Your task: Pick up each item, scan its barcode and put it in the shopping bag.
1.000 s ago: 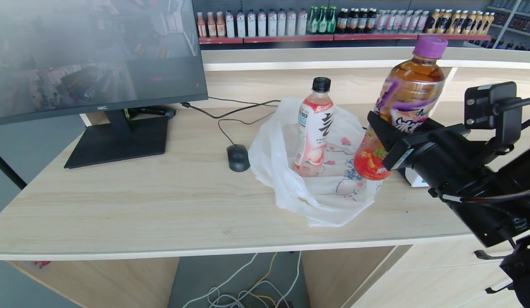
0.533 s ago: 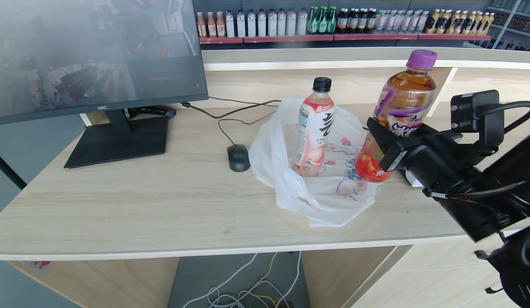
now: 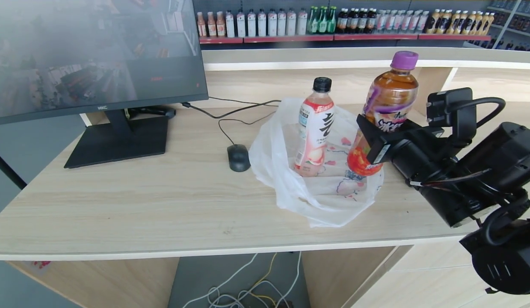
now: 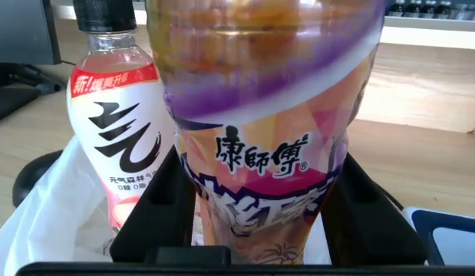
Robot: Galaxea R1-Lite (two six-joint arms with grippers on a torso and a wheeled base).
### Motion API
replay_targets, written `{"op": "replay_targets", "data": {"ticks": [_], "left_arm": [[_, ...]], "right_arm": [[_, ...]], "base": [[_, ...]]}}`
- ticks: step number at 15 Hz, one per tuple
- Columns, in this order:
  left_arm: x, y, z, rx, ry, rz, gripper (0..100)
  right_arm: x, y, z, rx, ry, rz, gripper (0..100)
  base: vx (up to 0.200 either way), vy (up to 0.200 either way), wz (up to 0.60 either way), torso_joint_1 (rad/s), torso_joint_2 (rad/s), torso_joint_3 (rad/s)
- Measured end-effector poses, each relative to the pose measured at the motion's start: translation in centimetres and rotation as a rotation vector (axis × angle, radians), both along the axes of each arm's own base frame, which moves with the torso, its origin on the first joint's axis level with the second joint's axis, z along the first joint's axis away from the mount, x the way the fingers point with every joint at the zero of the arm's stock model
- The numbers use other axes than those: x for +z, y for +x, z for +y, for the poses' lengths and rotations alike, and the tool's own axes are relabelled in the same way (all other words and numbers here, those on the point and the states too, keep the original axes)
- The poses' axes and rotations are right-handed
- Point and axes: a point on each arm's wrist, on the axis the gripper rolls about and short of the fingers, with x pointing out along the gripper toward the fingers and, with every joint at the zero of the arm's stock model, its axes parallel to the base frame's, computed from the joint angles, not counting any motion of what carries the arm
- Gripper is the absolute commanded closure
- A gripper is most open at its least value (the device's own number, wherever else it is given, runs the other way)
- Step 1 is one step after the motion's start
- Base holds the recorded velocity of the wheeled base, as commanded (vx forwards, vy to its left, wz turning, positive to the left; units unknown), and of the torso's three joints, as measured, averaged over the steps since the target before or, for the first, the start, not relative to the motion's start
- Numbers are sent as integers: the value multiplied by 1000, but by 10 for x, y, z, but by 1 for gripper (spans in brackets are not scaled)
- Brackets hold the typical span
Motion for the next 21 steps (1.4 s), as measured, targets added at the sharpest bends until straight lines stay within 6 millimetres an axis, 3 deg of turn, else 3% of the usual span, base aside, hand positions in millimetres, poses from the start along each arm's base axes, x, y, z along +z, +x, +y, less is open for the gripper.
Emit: {"op": "replay_targets", "data": {"ticks": [10,21], "left_arm": [[0,0,0,0,0,0,0],[0,0,0,0,0,0,0]], "right_arm": [[-15,41,10,-27,-4,14,100],[-31,53,14,-28,-14,44,100]], "base": [[0,0,0,0,0,0],[0,0,0,0,0,0]]}}
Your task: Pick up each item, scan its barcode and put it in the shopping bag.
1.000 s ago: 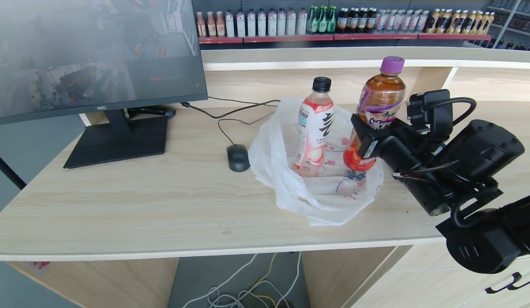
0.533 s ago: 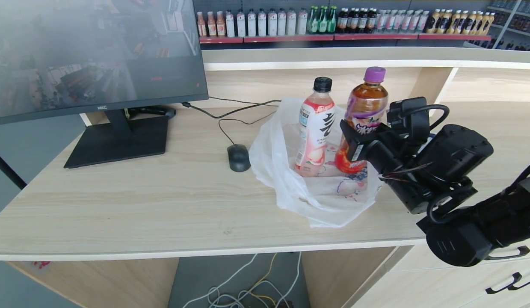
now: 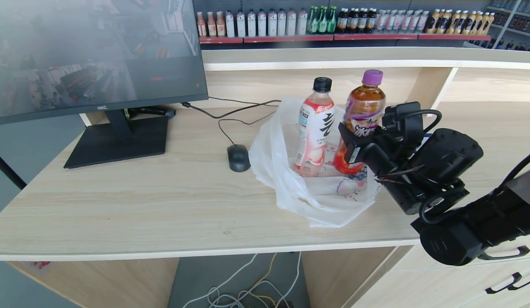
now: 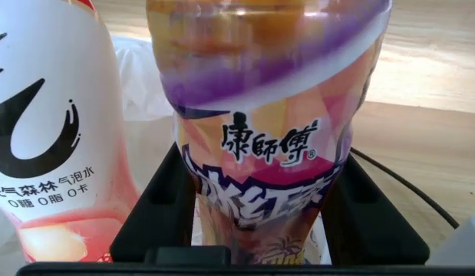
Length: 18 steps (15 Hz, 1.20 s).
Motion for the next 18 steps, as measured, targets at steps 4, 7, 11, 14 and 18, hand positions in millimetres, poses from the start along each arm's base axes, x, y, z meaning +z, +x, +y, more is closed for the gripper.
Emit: {"op": "replay_targets", "data": {"ticks": [4,7,11,14,18], "left_arm": [[0,0,0,0,1,0,0],[0,0,0,0,0,0,0],[0,0,0,0,0,0,0],[0,0,0,0,0,0,0],[0,0,0,0,0,0,0]], "right_arm": [[-9,-1,0,4,-11,29,100],[-13,-1,1,9,5,47,100],[-18,1,2,10,4,61,100],[-19,2,2,11,4,62,0],[-19,2,3,15,11,66,0]], "base": [[0,0,0,0,0,0],[0,0,0,0,0,0],[0,0,0,0,0,0],[0,0,0,0,0,0],[0,0,0,0,0,0]]}}
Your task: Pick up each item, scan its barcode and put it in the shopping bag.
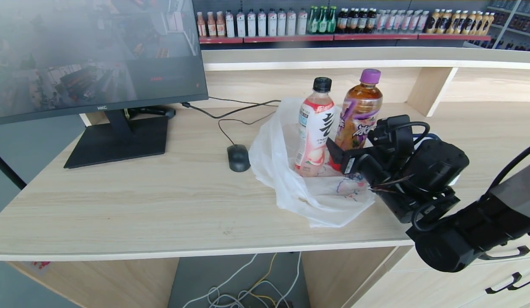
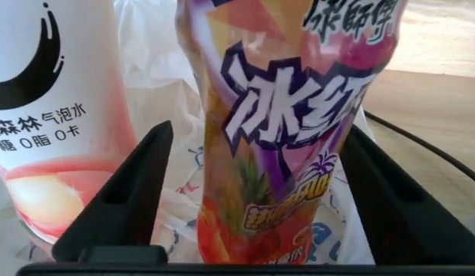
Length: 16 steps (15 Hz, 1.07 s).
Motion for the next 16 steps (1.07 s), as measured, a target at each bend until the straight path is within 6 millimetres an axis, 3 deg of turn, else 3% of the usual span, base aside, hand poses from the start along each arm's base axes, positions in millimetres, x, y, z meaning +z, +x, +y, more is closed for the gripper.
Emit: {"op": "replay_targets", "data": {"ticks": [11,14,16], "left_arm": [[0,0,0,0,0,0,0],[0,0,0,0,0,-1,0],[0,0,0,0,0,0,0]], "right_arm": [[19,-24,-13,-4,13,-26,0],[26,-52,-31,-9,8,-22,0],[31,-83,-46,-7,4,-19,0]], "base": [[0,0,0,0,0,0],[0,0,0,0,0,0],[0,0,0,0,0,0]]}}
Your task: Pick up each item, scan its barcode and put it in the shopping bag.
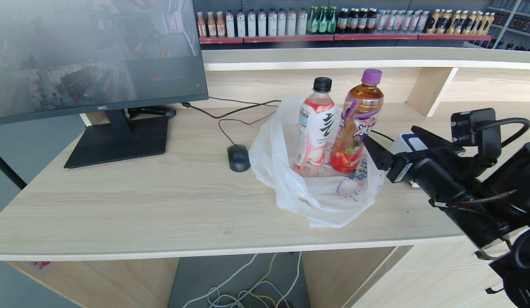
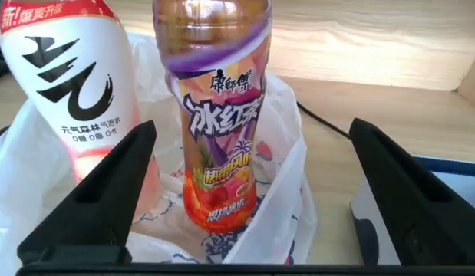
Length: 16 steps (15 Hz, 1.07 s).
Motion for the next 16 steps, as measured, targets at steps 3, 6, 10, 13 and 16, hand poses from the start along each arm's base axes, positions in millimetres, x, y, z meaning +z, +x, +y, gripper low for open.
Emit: {"op": "replay_targets", "data": {"ticks": [3,6,10,13,16], "left_arm": [[0,0,0,0,0,0,0],[0,0,0,0,1,0,0],[0,0,0,0,1,0,0],[0,0,0,0,1,0,0],[0,0,0,0,1,0,0]], "right_arm": [[-1,-52,-23,2,2,13,0],[-6,-113,-49,-13,53,23,0],[-44,-175,-74,-1,-9,271,0],[-89,-223,-92,54,-147,469,0],[-105,-246,-101,125,-166,428,0]], "base": [[0,0,0,0,0,0],[0,0,0,0,0,0],[0,0,0,0,0,0],[0,0,0,0,0,0],[0,0,0,0,0,0]]}}
